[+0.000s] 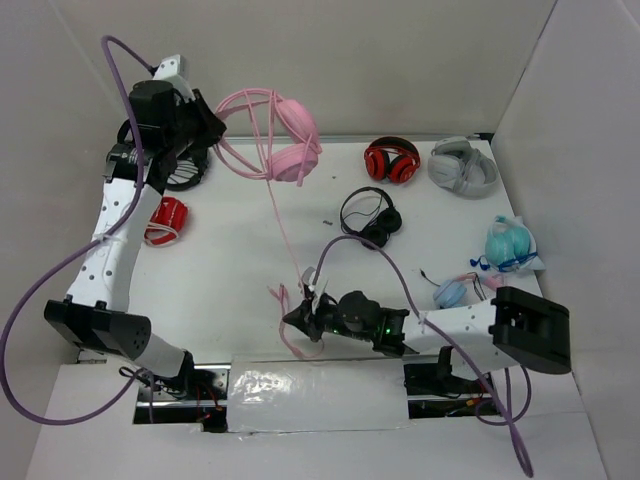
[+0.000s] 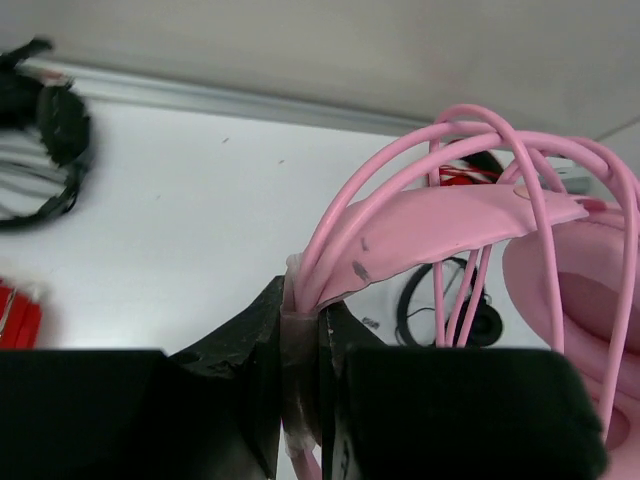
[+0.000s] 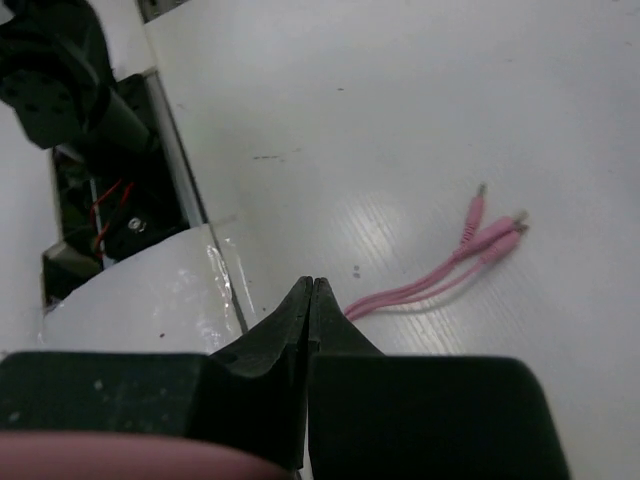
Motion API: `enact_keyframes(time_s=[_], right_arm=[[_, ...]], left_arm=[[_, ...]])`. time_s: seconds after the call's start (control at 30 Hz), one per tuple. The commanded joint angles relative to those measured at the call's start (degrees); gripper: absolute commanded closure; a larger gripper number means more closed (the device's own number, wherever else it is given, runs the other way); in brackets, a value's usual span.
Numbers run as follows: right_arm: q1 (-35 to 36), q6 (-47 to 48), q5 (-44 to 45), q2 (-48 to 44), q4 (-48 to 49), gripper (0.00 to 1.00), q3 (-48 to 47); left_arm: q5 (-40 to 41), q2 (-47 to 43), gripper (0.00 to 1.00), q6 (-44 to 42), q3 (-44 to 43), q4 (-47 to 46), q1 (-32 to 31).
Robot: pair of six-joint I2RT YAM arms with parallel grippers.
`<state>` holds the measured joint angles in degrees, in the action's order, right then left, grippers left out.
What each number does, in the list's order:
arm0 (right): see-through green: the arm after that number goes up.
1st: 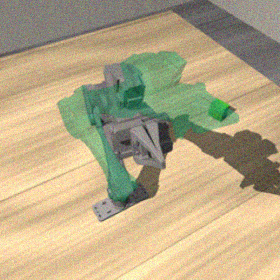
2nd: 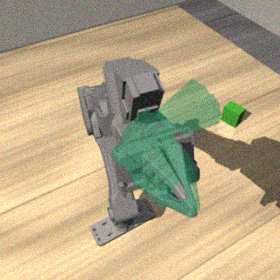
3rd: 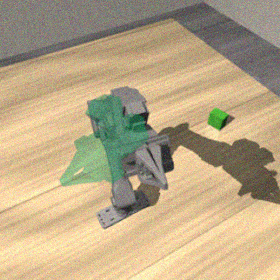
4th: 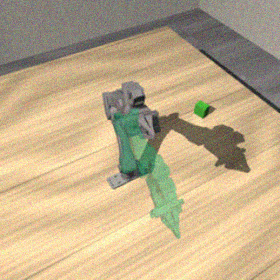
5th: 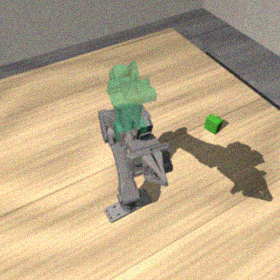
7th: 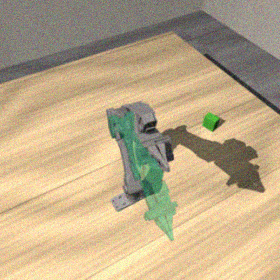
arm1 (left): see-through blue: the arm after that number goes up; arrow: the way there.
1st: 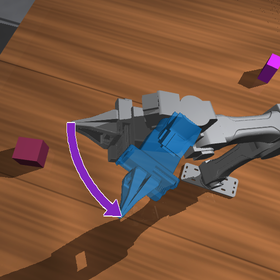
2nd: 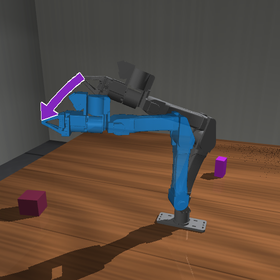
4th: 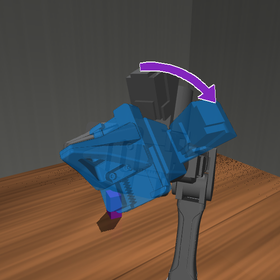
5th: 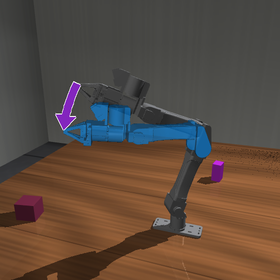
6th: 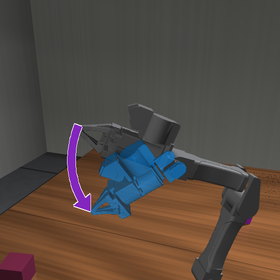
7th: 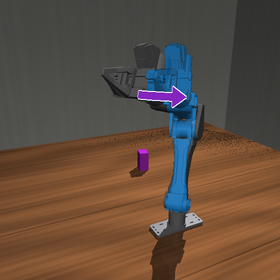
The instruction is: Wrap the headphones
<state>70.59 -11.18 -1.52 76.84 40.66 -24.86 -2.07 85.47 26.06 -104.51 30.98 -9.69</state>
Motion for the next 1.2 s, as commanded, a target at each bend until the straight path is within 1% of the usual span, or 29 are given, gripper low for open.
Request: enact_keyframes(time_s=[0.0, 0.07, 0.1, 0.17, 0.2, 0.3, 0.33, 0.37, 0.4, 0.43, 0.47, 0.5, 0.57, 0.63, 0.67, 0.73, 0.77, 0.8, 0.83, 0.87, 0.9, 0.97, 1.0, 1.03, 1.17], right_arm=[[4.5, -1.6, 22.9, -4.5, -14.2, 1.00, -1.9], [5.7, -4.1, 29.0, -6.3, -18.5, 1.00, -3.3], [6.2, -4.5, 33.4, -8.6, -22.4, 1.00, -3.7], [6.5, -5.6, 37.7, -12.1, -28.4, 1.00, -5.2], [6.7, -5.4, 40.4, -12.9, -29.9, 1.00, -5.9], [6.6, -5.3, 44.7, -15.7, -33.9, 1.00, -7.0], [6.6, -5.4, 48.8, -16.1, -35.4, 1.00, -8.3], [6.5, -5.7, 50.5, -16.4, -39.0, 1.00, -9.3], [6.3, -5.7, 52.6, -17.1, -40.2, 1.00, -11.2], [5.9, -5.6, 56.5, -17.2, -42.3, 1.00, -12.3], [5.2, -4.6, 57.2, -17.5, -45.5, 1.00, -13.4], [4.5, -4.2, 58.4, -17.5, -46.4, 1.00, -15.7], [0.7, -1.2, 57.7, -17.3, -49.0, 1.00, -18.1], [-1.5, 1.7, 58.3, -16.3, -49.1, 1.00, -20.8], [-4.1, 5.3, 57.5, -15.8, -49.1, 1.00, -21.8], [-6.5, 9.3, 56.4, -14.7, -47.4, 1.00, -23.9], [-8.8, 10.5, 53.8, -14.7, -44.9, 1.00, -24.5], [-9.7, 16.0, 52.3, -14.9, -43.1, 1.00, -25.5], [-10.5, 18.0, 50.1, -15.0, -41.8, 1.00, -26.4], [-11.3, 19.6, 45.6, -15.6, -41.3, 1.00, -28.3], [-11.6, 22.8, 43.7, -15.9, -40.9, 1.00, -29.3], [-11.7, 25.8, 39.5, -16.2, -40.9, 1.00, -31.5], [-12.0, 27.0, 37.1, -16.1, -38.8, 1.00, -33.4], [-12.1, 29.6, 35.7, -15.9, -38.7, 1.00, -34.5], [-14.5, 32.8, 31.5, -13.6, -39.7, 1.00, -40.6]], left_arm=[[6.0, -0.1, 1.00, 6.7, 0.0, -7.5, 2.5], [6.8, 0.6, 1.00, 7.1, 2.5, -8.0, 3.3], [8.7, 0.6, 1.00, 7.6, 3.8, -8.2, 3.4], [10.7, 0.6, 1.00, 9.2, 7.5, -9.3, 3.5], [12.7, 0.8, 1.00, 10.3, 8.5, -9.4, 3.5], [14.5, 2.0, 1.00, 13.0, 11.7, -8.5, 3.5], [15.4, 2.4, 1.00, 13.5, 12.3, -8.2, 3.5], [15.7, 3.1, 1.00, 13.7, 13.8, -7.9, 3.5], [16.3, 3.6, 1.00, 14.9, 14.3, -7.5, 3.5], [16.3, 4.2, 1.00, 15.0, 15.5, -7.3, 3.5], [16.2, 4.4, 1.00, 15.2, 16.2, -7.2, 3.5], [16.0, 4.3, 1.00, 15.2, 17.0, -7.3, 3.2], [16.5, 3.7, 1.00, 13.6, 20.1, -8.5, 1.6], [16.0, 2.4, 1.00, 12.2, 23.8, -11.1, 0.2], [14.1, 1.8, 1.00, 11.6, 24.8, -11.9, 0.0], [12.4, -0.4, 1.00, 9.4, 28.0, -14.7, -0.7], [11.1, -0.9, 1.00, 8.3, 29.1, -15.9, -1.0], [11.4, -1.5, 1.00, 7.4, 30.0, -16.6, -1.5], [11.5, -2.5, 1.00, 7.0, 31.0, -16.9, -2.2], [11.9, -2.7, 1.00, 6.3, 31.4, -16.7, -2.6], [11.8, -2.9, 1.00, 5.4, 31.8, -16.9, -3.4], [10.6, -2.6, 1.00, 2.2, 32.0, -16.6, -4.4], [9.9, -2.5, 1.00, 0.8, 32.2, -16.7, -5.7], [9.6, -2.2, 1.00, -0.2, 32.5, -16.7, -6.5], [10.0, -1.9, 1.00, -4.4, 34.4, -17.7, -9.5]])
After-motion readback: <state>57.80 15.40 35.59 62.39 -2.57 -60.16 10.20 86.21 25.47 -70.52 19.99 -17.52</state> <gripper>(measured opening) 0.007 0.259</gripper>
